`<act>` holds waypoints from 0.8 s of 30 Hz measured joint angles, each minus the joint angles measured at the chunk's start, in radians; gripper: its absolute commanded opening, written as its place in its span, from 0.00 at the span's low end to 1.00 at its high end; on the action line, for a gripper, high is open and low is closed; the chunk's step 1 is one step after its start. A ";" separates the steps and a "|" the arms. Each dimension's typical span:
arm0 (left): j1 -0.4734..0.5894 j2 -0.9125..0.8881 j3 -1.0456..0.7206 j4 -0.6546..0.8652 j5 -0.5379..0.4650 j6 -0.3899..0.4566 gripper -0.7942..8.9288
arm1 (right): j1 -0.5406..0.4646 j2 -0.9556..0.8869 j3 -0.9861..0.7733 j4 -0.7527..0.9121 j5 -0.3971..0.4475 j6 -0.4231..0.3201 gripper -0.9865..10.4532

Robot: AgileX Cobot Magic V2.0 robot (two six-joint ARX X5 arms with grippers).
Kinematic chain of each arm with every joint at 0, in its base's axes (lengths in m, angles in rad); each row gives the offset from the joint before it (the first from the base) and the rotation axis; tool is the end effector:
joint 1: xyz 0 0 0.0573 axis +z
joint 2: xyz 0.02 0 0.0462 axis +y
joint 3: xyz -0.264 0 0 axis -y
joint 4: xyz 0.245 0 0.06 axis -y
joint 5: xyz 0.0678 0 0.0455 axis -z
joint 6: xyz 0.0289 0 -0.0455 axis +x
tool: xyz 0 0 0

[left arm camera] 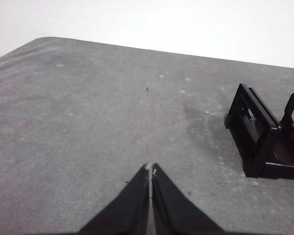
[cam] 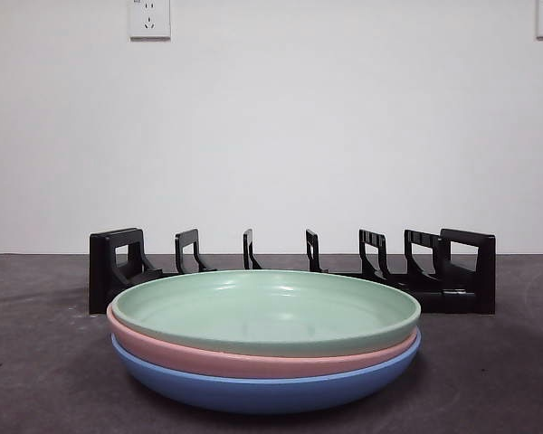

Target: Place the plate

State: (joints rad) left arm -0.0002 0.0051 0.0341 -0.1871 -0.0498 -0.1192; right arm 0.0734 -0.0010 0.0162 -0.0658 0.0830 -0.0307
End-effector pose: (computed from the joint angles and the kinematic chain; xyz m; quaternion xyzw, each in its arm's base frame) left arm 0.0946 0.0014 0.1567 -0.0574 0.0773 0.0294 0.9949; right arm 0.0963 0.0047 0.1627 -0.0172 0.0243 -0.0044 0.9995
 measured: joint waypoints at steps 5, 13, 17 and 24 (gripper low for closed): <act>0.000 0.000 0.000 0.000 0.000 0.000 0.09 | 0.000 0.004 0.000 -0.011 0.022 0.008 0.10; 0.000 0.000 0.000 0.000 0.000 0.000 0.09 | 0.000 0.004 0.000 0.011 0.022 0.038 0.10; 0.000 0.000 0.000 0.000 0.000 0.000 0.09 | 0.000 0.004 0.000 0.016 0.022 0.039 0.10; 0.000 0.000 0.000 0.002 -0.002 0.000 0.09 | 0.000 0.004 0.000 0.018 0.022 0.039 0.10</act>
State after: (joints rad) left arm -0.0002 0.0055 0.0341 -0.1852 -0.0513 -0.1196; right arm 0.0738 0.0032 0.0162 -0.0483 0.1047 0.0082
